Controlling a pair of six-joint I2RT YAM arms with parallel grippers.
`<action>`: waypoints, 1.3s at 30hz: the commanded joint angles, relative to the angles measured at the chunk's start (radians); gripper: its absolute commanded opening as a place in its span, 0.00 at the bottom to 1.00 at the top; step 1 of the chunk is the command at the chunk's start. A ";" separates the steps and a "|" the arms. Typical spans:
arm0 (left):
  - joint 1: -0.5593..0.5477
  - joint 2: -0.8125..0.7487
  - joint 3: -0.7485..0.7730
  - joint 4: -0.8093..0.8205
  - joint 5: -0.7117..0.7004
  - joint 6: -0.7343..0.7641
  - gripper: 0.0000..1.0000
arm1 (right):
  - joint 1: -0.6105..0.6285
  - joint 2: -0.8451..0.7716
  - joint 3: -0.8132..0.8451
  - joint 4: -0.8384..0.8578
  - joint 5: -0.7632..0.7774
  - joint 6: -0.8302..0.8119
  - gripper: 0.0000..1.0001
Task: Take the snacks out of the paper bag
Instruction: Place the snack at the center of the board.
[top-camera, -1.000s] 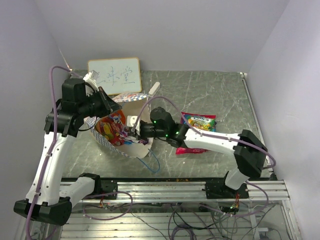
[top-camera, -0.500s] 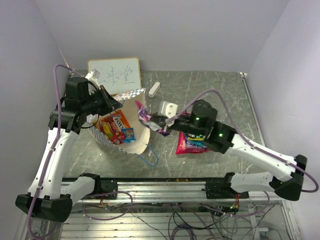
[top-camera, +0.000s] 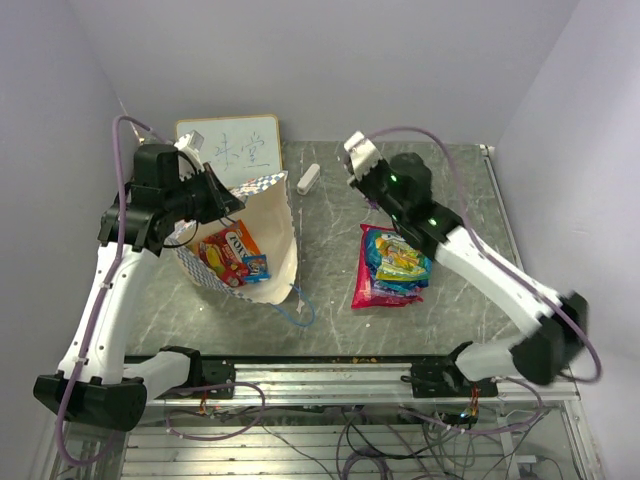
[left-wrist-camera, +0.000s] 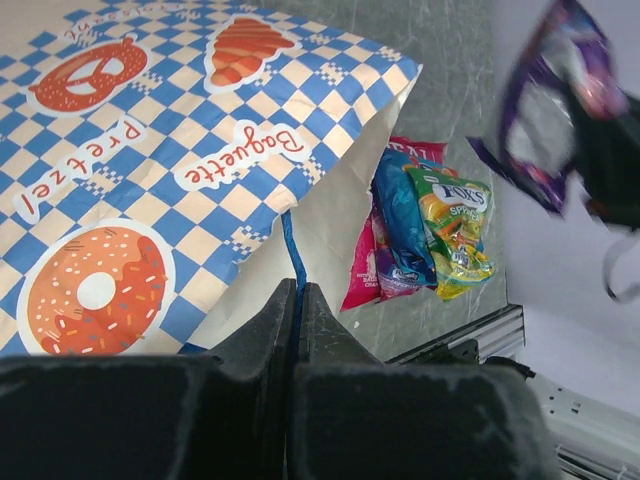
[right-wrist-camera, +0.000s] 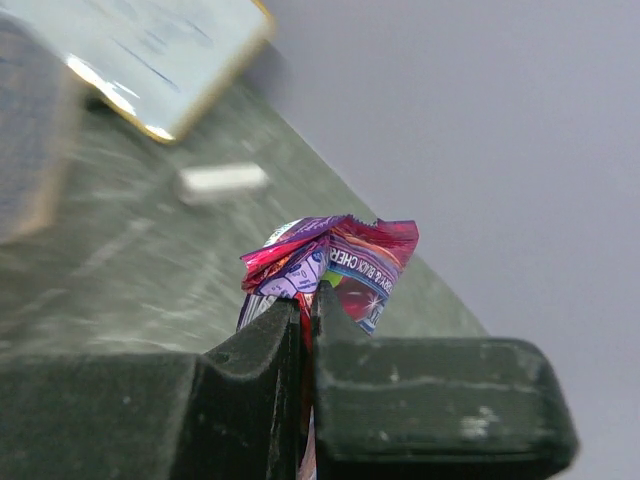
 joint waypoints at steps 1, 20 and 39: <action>-0.007 0.006 0.052 -0.024 0.018 0.046 0.07 | -0.111 0.258 0.119 0.049 0.361 0.027 0.00; -0.007 -0.001 0.007 0.039 0.097 0.019 0.07 | -0.270 0.981 0.573 -0.062 0.581 0.196 0.18; -0.007 -0.012 -0.046 0.122 0.194 -0.027 0.07 | 0.089 0.286 0.193 -0.108 -0.114 0.294 0.68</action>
